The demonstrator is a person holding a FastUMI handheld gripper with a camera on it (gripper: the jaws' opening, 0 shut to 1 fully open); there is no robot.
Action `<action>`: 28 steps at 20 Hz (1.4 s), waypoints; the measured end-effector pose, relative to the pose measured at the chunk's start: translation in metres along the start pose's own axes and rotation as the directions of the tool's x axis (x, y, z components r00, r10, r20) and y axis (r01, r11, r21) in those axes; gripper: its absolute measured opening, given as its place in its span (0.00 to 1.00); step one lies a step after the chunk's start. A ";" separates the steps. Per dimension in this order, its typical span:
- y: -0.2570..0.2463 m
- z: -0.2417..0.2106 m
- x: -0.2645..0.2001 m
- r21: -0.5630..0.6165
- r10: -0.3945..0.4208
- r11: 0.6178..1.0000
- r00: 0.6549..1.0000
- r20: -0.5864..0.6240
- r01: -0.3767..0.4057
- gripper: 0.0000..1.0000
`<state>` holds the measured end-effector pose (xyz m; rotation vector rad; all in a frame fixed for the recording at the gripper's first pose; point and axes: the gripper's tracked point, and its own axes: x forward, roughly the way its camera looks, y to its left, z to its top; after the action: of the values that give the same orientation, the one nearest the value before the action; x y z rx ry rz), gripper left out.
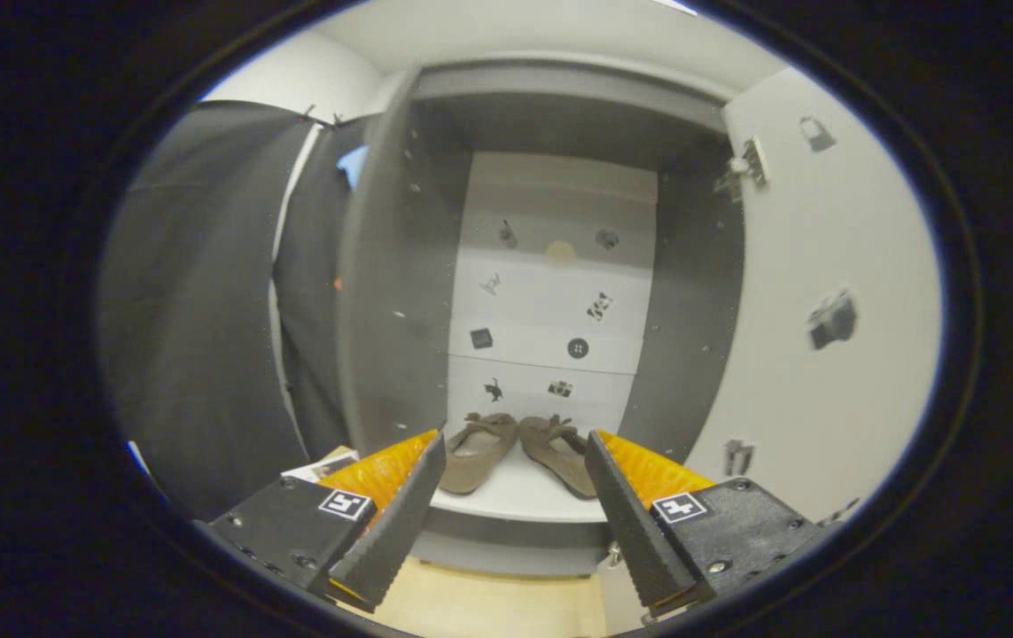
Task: Open the shoe cabinet door, grab the shoes and put them into the shoe cabinet, then close the shoe cabinet door.
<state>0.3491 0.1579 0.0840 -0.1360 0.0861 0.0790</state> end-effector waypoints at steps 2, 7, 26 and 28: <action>0.006 0.006 -0.060 -0.041 0.060 0.997 0.998 0.026 -0.059 1.00; -0.017 0.035 -0.198 -0.071 0.101 0.993 0.981 0.168 -0.091 1.00; -0.265 -0.026 -0.377 0.075 -0.187 0.982 0.956 0.224 0.175 1.00; -0.296 -0.032 -0.364 0.082 -0.232 0.972 0.951 0.207 0.219 1.00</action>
<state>0.0097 -0.1658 0.1242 -0.0775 -0.1438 -0.1377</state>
